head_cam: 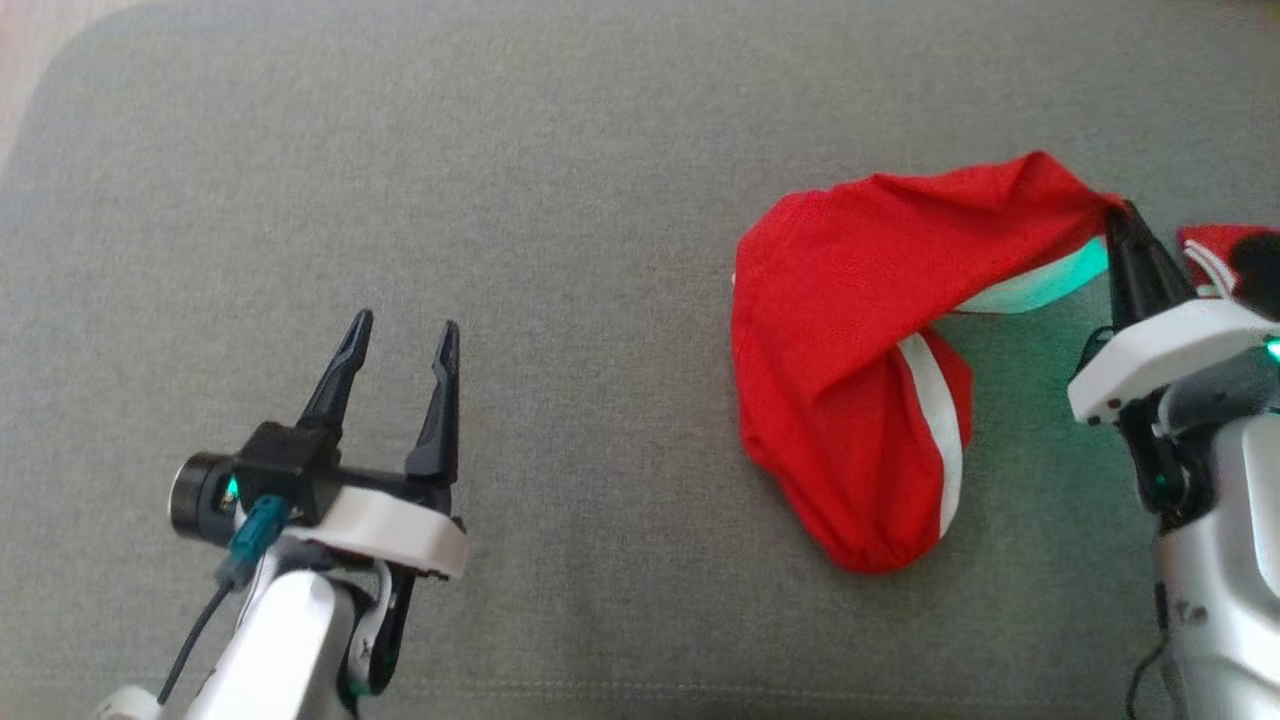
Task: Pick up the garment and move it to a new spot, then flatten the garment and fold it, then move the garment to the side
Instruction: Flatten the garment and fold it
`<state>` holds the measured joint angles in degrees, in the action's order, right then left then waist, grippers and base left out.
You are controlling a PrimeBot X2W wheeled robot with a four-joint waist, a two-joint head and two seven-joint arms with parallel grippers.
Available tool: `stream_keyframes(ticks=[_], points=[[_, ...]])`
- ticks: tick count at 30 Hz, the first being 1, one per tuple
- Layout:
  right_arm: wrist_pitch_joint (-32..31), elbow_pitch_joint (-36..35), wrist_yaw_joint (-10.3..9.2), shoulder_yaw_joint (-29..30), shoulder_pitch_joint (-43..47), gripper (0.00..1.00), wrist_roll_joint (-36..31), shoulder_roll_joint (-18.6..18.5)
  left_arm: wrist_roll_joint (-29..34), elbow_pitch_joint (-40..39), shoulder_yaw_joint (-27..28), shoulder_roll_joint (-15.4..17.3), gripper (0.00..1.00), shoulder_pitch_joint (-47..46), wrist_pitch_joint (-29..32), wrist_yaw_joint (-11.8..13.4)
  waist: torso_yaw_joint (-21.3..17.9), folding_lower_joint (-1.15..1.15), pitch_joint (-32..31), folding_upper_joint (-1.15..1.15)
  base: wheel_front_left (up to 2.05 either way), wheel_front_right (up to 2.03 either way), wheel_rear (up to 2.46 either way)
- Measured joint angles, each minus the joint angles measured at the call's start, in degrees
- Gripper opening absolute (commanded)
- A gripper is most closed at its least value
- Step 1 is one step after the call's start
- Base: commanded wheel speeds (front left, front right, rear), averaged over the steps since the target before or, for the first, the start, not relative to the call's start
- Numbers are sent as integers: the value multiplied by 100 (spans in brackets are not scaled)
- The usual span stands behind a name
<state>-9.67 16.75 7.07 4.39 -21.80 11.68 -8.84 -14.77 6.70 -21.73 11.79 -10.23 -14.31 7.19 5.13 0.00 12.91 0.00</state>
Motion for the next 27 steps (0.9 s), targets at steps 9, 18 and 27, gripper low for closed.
stream_keyframes(ticks=[9, 18, 27], points=[[391, 1593, 0, -219, -1087, 31, 254, -73, 113, -30, -27, -152, 100, -347, -20, -122, 188, 0, 469, 0, 0, 0, 0], [1209, 1987, 0, -595, -1283, 100, 370, -122, 198, 30, 8, -221, 100, -395, -24, -175, 145, 0, 460, 0, 0, 0, 0], [1682, 658, 0, -770, -447, 100, 240, -190, 216, 79, 141, -222, 100, -153, -24, -214, -78, 0, 74, 0, 0, 0, 0]])
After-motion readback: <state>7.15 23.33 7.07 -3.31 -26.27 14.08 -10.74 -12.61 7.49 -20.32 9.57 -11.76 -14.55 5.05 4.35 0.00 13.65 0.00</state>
